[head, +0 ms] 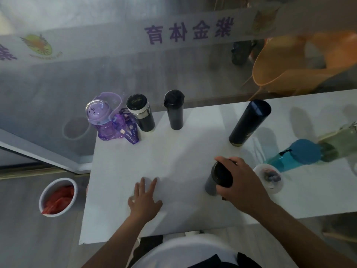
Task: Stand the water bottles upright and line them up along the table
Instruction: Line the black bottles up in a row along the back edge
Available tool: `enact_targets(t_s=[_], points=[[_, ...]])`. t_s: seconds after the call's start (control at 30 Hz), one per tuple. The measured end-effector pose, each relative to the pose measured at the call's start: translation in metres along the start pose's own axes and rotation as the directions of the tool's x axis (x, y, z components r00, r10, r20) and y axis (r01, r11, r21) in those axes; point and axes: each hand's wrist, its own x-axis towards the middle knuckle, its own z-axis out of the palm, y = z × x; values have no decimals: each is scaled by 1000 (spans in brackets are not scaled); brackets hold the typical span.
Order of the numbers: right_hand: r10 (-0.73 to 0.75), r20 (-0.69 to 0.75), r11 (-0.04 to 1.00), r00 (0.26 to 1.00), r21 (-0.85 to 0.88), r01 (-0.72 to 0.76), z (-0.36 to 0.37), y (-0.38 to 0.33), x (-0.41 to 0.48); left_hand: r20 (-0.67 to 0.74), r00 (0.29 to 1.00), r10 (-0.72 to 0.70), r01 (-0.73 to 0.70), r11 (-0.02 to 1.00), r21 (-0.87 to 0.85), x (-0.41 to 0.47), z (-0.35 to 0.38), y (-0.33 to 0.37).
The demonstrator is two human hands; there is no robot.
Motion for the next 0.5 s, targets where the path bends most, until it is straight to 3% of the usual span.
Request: enact_targets(t_s=[0.2, 0.5], points=[[1, -9, 996, 1000, 92, 0, -49, -24, 86, -7, 1000, 14, -14, 1000, 18, 2, 1, 1], [-33, -94, 999, 995, -21, 31, -50, -38, 213, -46, 998, 37, -37, 999, 16, 4, 6, -4]])
